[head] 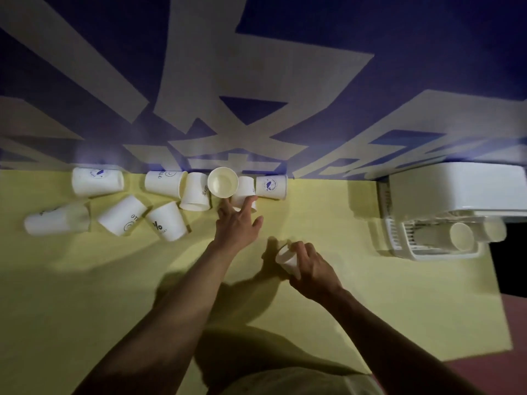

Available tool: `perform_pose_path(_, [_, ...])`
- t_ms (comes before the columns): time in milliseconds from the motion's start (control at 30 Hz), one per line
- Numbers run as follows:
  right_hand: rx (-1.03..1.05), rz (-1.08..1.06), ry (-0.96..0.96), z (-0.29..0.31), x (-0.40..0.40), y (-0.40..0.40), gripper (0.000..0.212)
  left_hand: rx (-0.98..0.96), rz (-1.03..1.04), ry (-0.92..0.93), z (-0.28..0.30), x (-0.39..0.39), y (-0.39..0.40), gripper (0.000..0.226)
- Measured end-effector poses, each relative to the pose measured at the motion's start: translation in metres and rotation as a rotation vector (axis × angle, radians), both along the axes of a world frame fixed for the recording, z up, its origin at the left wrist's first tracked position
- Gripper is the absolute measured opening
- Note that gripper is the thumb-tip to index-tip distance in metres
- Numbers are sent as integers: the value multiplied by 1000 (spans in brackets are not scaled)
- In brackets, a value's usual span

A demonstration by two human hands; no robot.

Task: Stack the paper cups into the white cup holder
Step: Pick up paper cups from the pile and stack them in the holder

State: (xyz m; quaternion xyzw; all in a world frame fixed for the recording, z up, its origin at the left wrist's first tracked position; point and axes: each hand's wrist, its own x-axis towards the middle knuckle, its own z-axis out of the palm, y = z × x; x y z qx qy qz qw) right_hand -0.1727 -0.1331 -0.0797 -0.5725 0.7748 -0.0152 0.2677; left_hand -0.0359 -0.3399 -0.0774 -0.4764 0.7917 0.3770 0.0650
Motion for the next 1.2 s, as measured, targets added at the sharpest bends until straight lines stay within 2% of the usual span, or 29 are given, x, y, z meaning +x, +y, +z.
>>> perform_pose_path(200, [-174,-15,70,0,-3,11,47,-80,-34,122,-4,1,7,46])
perform_pose_path(267, [-209,-23,22,5,-3,5,56,-45,-16,104,-1,8,15,51])
perform_pose_path(333, [-164,-165,-104,16,-3,-1,78,-1,-21,106,5,17,26,62])
perform_pose_path(400, [-137,-263,-155,23,-4,-1,88,-6,-26,109,12,26,39,71])
perform_pose_path(533, [-142,-203,-118,30,-9,8,86,-73,-27,35,29,44,64,76])
perform_pose_path(733, [-203,-250,-138,48,-15,45,91,-128,-57,22,57,45,99,65])
perform_pose_path(967, [-302,-363,-203,75,-56,111,73,-156,-122,127,94,-17,156,75])
perform_pose_path(1200, [-352,-437,-217,93,-144,194,71,-228,-175,210,132,-126,228,69])
